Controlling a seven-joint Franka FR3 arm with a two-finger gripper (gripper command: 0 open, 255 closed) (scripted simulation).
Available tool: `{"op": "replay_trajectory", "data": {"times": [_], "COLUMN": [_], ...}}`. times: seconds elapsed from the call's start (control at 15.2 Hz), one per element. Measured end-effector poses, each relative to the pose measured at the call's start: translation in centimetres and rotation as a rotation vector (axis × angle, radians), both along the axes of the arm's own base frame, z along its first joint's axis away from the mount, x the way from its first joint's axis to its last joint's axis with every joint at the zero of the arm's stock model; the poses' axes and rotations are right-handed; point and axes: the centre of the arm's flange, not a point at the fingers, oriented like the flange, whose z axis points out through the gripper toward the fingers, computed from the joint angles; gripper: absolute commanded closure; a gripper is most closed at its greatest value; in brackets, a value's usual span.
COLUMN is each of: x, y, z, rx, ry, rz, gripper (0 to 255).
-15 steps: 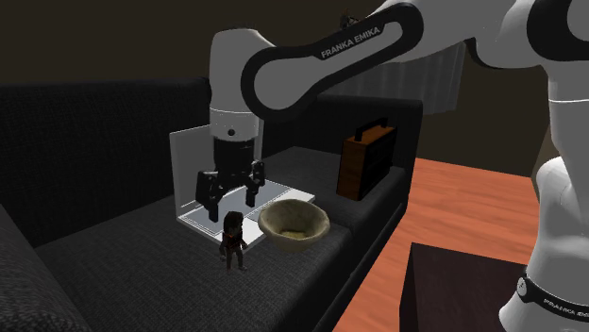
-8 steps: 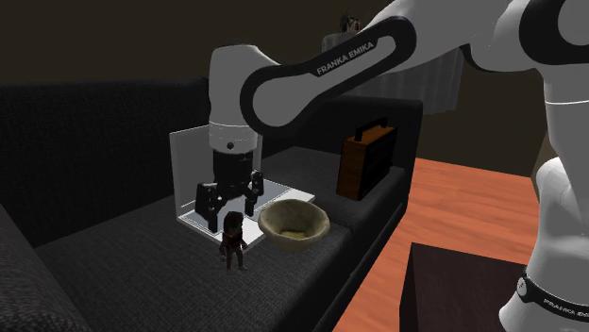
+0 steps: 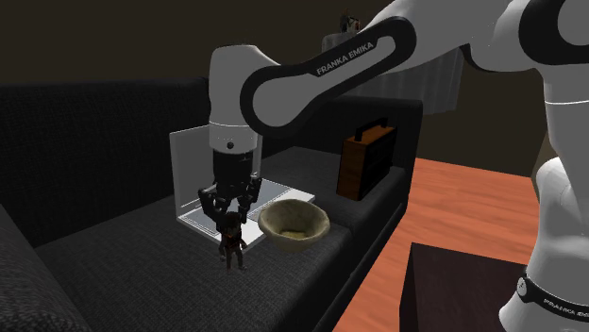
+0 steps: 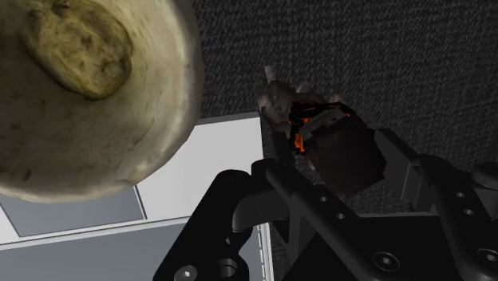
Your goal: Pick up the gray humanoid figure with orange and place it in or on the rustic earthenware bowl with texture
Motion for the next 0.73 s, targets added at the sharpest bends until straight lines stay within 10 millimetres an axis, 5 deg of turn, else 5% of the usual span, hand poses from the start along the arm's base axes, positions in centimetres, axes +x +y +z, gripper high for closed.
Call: {"op": "replay_trajectory", "data": {"times": [0.4,0.73], "x": [0.0,0.0], "y": [-0.1,0.1], "z": [0.0,2.0], "rx": [-0.001,0.0], "ry": [0.0,0.001], "rz": [-0.001,0.001], "gripper": [255,255]}}
